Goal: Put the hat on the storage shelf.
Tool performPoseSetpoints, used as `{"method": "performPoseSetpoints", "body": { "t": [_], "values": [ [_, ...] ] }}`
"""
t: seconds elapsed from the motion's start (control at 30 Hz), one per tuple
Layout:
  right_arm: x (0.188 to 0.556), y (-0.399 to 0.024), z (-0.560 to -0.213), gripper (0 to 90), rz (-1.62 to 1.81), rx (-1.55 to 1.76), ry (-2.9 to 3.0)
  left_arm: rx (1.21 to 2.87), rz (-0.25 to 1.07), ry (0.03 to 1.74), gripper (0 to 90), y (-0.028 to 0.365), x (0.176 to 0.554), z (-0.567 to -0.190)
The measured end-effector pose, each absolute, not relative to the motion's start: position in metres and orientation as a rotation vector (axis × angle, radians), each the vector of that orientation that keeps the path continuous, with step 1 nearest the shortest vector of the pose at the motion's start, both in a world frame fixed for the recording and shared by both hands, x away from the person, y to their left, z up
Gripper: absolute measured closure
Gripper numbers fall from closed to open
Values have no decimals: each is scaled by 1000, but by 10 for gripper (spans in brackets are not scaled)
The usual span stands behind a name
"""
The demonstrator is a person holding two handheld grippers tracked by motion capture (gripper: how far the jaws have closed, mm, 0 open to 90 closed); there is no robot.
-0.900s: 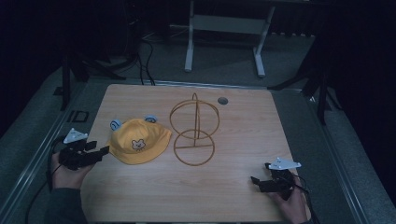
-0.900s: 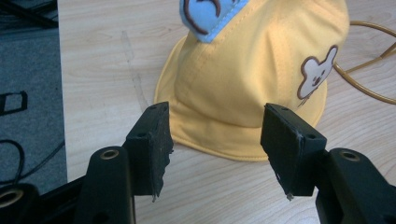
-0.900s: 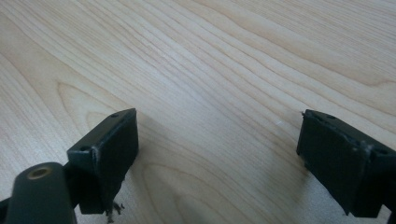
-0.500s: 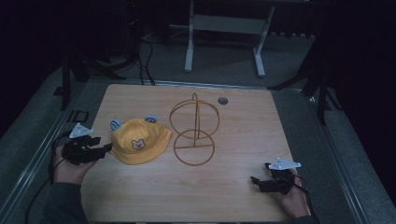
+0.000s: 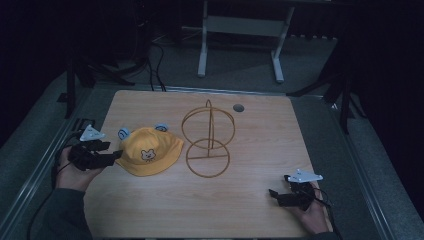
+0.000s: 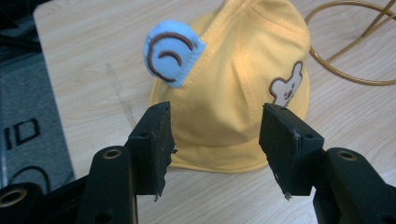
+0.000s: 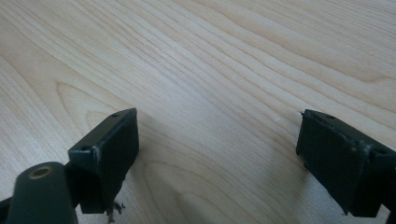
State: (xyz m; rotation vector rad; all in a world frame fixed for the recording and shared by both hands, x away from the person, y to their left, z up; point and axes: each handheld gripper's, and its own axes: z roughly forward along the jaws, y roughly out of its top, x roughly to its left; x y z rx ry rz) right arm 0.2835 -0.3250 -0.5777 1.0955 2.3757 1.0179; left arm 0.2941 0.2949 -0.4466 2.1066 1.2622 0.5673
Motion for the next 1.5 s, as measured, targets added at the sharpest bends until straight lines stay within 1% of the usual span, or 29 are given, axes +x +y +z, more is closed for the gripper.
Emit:
{"method": "performPoseSetpoints", "body": {
  "t": [0.1,0.33,0.57,0.9,1.17,1.5],
  "values": [
    [283,-325,-578,130,1020,1096,2374,2107,567,1252,443,297,296,-441],
    [283,-325,-578,131,1021,1097,2374,2174,572,1210,443,299,303,-431],
    [283,-325,-578,133,1018,1095,2376,2215,597,1183,461,296,312,-425],
    [283,-326,-578,134,1020,1092,2379,2279,609,1114,462,289,323,-416],
    [283,-326,-578,135,1020,1092,2380,2325,593,1056,457,282,335,-409],
    [283,-326,-578,135,1021,1092,2380,2368,557,942,463,278,348,-401]
  ]
}}
